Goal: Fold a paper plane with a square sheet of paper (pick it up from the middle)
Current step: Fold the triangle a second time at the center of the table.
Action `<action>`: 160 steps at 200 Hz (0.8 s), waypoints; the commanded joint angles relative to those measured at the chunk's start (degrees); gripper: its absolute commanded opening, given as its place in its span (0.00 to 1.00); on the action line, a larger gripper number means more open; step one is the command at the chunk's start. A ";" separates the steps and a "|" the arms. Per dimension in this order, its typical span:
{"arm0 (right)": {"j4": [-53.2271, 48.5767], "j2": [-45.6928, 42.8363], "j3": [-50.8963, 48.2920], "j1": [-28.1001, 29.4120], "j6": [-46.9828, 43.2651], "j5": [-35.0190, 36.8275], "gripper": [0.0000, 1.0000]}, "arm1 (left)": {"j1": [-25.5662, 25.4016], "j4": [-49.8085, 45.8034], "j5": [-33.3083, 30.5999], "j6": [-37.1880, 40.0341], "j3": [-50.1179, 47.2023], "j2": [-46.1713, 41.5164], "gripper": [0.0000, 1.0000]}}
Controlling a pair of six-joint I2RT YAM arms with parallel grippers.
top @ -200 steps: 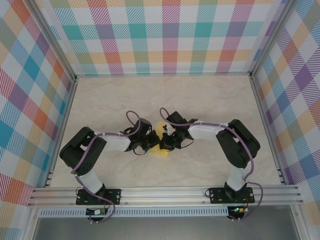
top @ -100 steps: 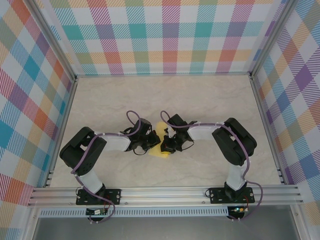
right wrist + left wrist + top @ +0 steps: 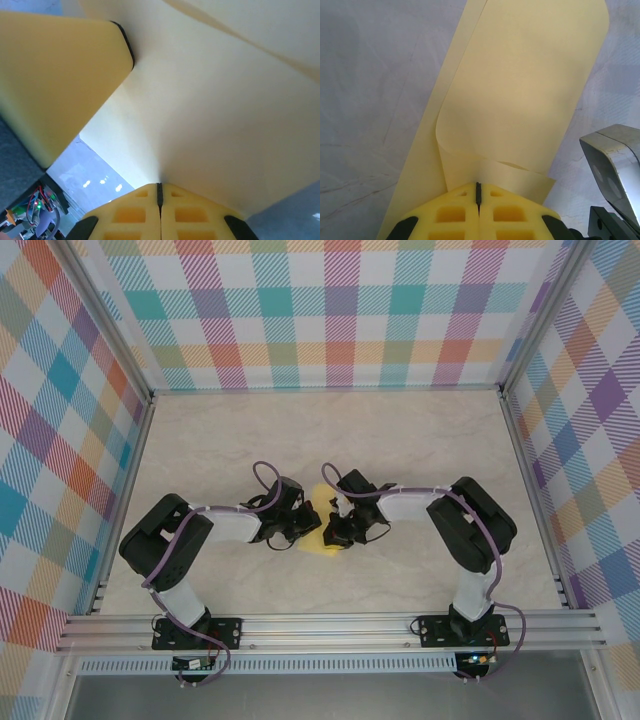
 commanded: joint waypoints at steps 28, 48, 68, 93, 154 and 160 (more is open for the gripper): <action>-4.22 -2.36 -3.33 0.12 -1.03 -1.81 0.05 | -0.30 -4.88 -2.26 -0.12 -0.74 2.31 0.00; -5.39 -4.44 -3.63 0.04 -2.00 0.11 0.06 | -0.30 -4.60 -2.06 -0.21 -0.87 2.32 0.00; -5.12 -6.25 -1.72 0.22 -2.23 -3.28 0.05 | -0.30 -3.95 -1.74 -0.39 -0.95 2.68 0.00; -5.05 -6.35 0.26 0.21 -2.11 -3.13 0.04 | -0.38 -3.89 -1.54 -0.33 -0.97 2.57 0.00; -3.71 1.74 -0.06 -0.12 -1.14 -0.36 0.03 | -0.38 -3.75 -1.68 -0.34 -2.11 1.62 0.00; -2.86 1.99 -0.99 -0.35 -1.14 -1.21 0.02 | -0.38 -4.07 -2.00 -0.22 -2.22 1.47 0.00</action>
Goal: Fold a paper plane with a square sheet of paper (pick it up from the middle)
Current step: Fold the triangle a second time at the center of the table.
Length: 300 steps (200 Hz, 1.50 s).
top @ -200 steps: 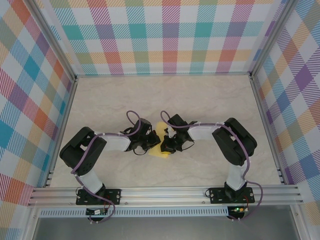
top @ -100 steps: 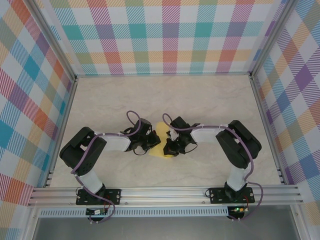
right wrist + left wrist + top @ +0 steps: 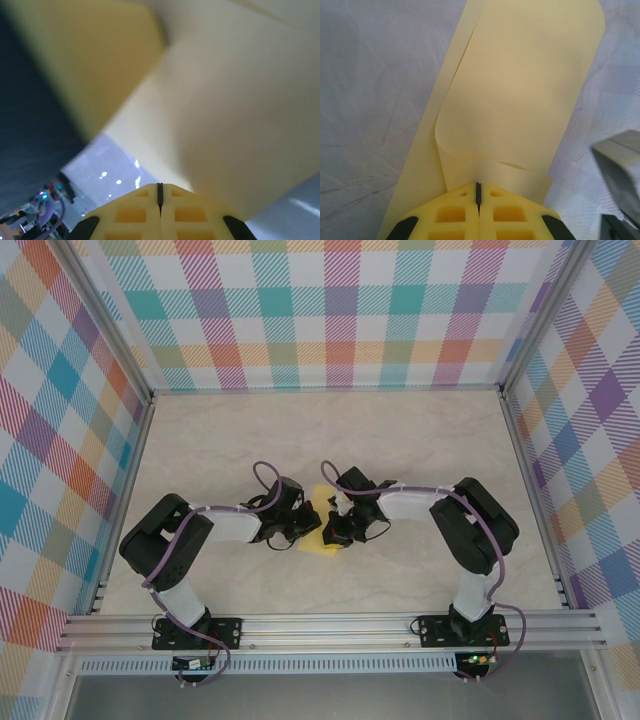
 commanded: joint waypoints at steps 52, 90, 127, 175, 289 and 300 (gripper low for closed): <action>7.58 -0.93 -10.15 -0.76 2.38 -4.77 0.06 | -0.38 -4.32 -2.75 -0.49 -3.12 1.61 0.00; 6.32 -4.65 -12.70 -0.76 -1.18 -4.52 0.06 | -0.38 -4.30 -2.70 -0.58 -2.83 2.25 0.00; 9.93 -5.81 -17.28 -1.15 0.32 -6.73 0.07 | -0.38 -4.20 -2.21 -0.50 -2.53 2.47 0.00; 16.02 -14.93 -17.91 -1.99 5.26 -7.64 0.07 | -0.47 -3.48 -1.55 -0.42 -2.77 2.11 0.00; 8.31 -1.23 -10.29 -1.99 2.63 -0.02 0.02 | -0.74 -4.16 -1.81 0.38 -2.81 1.32 0.00; 7.38 -0.88 -11.20 -1.99 2.35 0.25 0.01 | -0.65 -4.32 -1.90 0.72 -2.39 1.40 0.00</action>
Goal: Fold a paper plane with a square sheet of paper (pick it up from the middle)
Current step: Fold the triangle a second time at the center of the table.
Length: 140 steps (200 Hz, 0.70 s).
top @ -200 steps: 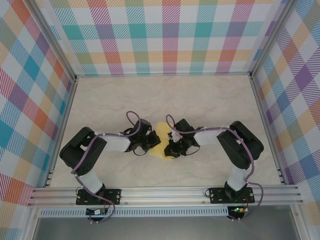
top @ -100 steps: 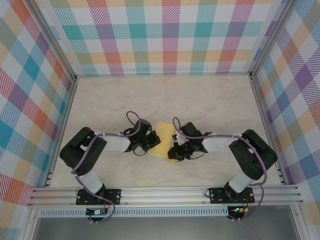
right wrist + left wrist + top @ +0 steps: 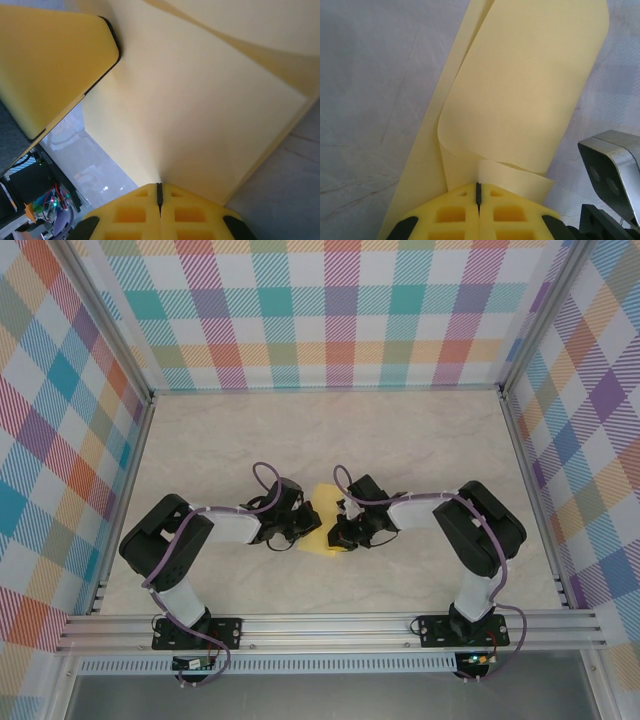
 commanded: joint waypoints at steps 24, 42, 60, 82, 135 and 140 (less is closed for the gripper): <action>-7.87 1.74 -3.23 -0.17 -3.37 2.84 0.00 | 0.43 -5.92 -2.42 1.47 -0.71 1.53 0.00; -10.01 2.10 -2.40 -0.22 -4.98 3.18 0.00 | 1.40 -5.91 -1.74 2.16 0.67 2.21 0.00; -11.69 2.20 -1.62 -0.35 -6.19 3.21 0.00 | 2.33 -7.15 -1.59 3.29 2.65 2.98 0.00; -13.95 2.38 -0.42 -0.60 -7.72 3.81 0.00 | 3.68 -7.54 -1.20 4.03 4.11 3.87 0.00; -15.11 2.93 0.17 -1.14 -8.69 3.55 0.00 | 7.68 -8.79 -0.14 5.61 5.12 4.52 0.00; -15.15 2.98 0.15 -1.14 -8.67 3.47 0.00 | 8.05 -8.97 -0.14 5.76 5.12 4.25 0.00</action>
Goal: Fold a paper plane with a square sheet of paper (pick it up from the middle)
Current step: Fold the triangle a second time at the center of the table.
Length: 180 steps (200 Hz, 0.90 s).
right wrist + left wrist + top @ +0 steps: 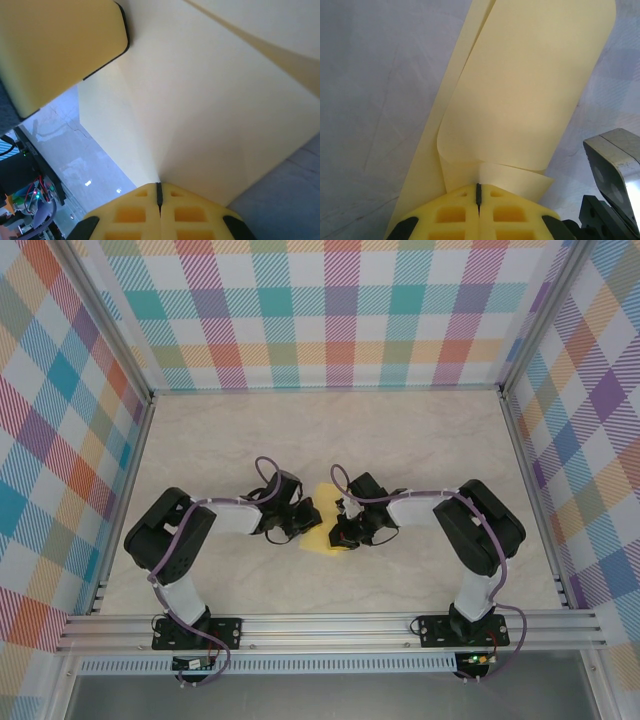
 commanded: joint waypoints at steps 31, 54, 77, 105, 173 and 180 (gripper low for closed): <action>-10.17 2.79 -1.55 -0.47 -2.48 1.57 0.00 | 6.59 -6.19 -6.37 3.57 2.39 1.34 0.00; -10.79 3.09 -1.12 -0.59 -3.22 1.37 0.00 | 7.74 -7.13 -5.69 3.53 4.47 2.18 0.00; -10.99 3.14 -0.45 -0.56 -3.33 0.55 0.00 | 8.09 -8.83 -5.12 3.86 5.72 0.27 0.00; -11.12 3.46 0.71 -0.55 -3.42 0.43 0.00 | 8.02 -10.93 -5.84 4.00 4.76 -7.52 0.00; -12.72 3.96 2.54 -0.73 -5.10 0.86 0.00 | 0.05 -5.10 -0.52 2.30 1.93 -7.83 0.00; -12.53 3.83 2.53 -0.82 -4.99 0.69 0.00 | -0.23 -3.58 -0.18 1.59 1.70 -6.51 0.00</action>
